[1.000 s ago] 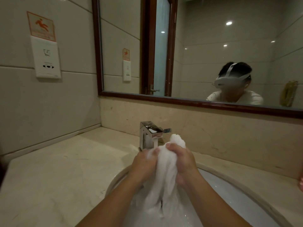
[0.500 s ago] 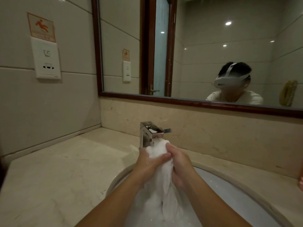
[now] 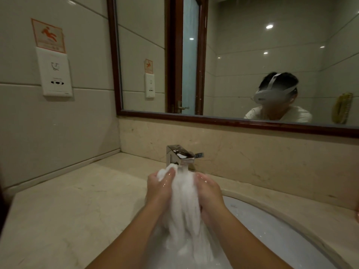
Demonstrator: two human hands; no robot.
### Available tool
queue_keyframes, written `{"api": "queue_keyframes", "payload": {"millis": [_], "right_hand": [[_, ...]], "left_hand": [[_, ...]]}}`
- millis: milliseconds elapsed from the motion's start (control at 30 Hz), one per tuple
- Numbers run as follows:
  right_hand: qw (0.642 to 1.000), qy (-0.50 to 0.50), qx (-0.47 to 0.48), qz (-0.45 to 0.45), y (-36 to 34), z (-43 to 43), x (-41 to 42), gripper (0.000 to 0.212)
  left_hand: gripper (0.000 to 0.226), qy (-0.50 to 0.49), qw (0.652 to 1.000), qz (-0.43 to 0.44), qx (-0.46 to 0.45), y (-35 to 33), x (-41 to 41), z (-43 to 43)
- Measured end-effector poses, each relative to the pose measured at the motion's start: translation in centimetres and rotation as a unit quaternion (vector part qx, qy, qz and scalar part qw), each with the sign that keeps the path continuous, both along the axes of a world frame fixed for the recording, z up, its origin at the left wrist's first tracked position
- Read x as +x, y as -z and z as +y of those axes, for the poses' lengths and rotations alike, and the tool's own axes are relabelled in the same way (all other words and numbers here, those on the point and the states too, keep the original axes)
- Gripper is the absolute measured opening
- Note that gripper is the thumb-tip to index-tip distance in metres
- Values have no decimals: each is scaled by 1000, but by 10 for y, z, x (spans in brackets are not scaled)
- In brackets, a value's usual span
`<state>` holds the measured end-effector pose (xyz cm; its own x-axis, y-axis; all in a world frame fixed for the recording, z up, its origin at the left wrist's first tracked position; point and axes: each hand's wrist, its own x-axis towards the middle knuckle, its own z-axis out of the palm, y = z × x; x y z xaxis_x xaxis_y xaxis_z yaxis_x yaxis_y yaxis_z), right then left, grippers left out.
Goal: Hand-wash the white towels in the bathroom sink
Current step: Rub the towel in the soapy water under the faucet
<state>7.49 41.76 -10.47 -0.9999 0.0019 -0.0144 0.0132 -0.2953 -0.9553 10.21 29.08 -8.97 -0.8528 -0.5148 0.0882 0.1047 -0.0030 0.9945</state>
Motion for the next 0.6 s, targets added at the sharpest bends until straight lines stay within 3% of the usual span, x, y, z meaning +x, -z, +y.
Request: {"api": "queue_keyframes", "payload": {"millis": [100,167,300,367,500,600], "right_hand": [[998,-43,-41,25,-8,-3,5,17],[997,-49,-38,41,-11,-3,7,13],[999,-21,-25,34,-4,-1,-1,24],[999,-2,-47,7,-1,0,-3,30],[996,-87,13,-30,-1,2,2,40],[995,-79,66,8,1,-3,4,39]], "left_hand": [[112,52,998,-22,25,2,2,8],[120,74,997,-34,14,1,6,11],[80,69,997,-19,0,0,4,11],[64,53,998,-7,37,0,0,10],[63,43,990,14,136,4,-5,3],[55,36,995,21,96,3,-3,2]]}}
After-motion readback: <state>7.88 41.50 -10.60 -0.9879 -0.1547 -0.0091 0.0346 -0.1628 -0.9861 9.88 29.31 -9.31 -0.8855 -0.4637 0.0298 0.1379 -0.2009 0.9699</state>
